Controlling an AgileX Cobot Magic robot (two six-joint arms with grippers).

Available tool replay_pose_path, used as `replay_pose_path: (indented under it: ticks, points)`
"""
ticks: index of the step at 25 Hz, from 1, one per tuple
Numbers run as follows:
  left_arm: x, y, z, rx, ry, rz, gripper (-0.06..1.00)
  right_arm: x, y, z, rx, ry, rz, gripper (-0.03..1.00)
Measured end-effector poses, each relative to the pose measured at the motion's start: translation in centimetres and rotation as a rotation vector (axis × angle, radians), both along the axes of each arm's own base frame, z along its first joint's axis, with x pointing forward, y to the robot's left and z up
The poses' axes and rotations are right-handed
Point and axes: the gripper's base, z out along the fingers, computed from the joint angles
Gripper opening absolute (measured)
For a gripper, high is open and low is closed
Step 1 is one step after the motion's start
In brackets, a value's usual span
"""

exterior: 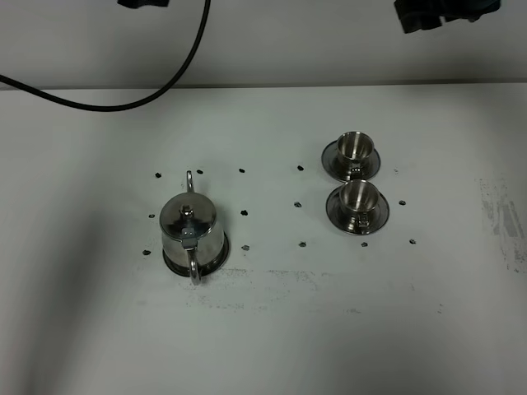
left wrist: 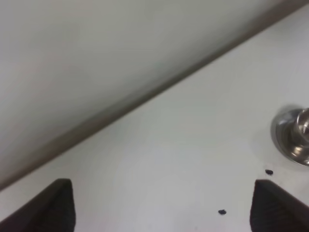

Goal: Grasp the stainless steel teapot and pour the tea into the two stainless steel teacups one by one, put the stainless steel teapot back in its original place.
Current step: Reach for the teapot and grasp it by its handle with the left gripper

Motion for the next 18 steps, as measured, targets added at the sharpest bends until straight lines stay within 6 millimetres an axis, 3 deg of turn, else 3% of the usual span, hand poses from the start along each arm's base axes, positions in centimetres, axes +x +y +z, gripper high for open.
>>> replay_pose_path:
  ticks: [3, 11, 18]
  points:
    - [-2.9, 0.4, 1.2, 0.051, -0.02, 0.014, 0.73, -3.4, -0.2, 3.1, -0.013, -0.028, -0.052, 0.59]
    - [-9.5, 2.2, 0.3, 0.139, -0.067, 0.068, 0.73, -14.1, -0.2, 7.7, 0.007, -0.256, -0.073, 0.59]
    - [-12.8, 2.6, 0.3, 0.126, 0.022, 0.084, 0.73, -23.1, -0.2, 11.7, 0.007, -0.417, -0.068, 0.59]
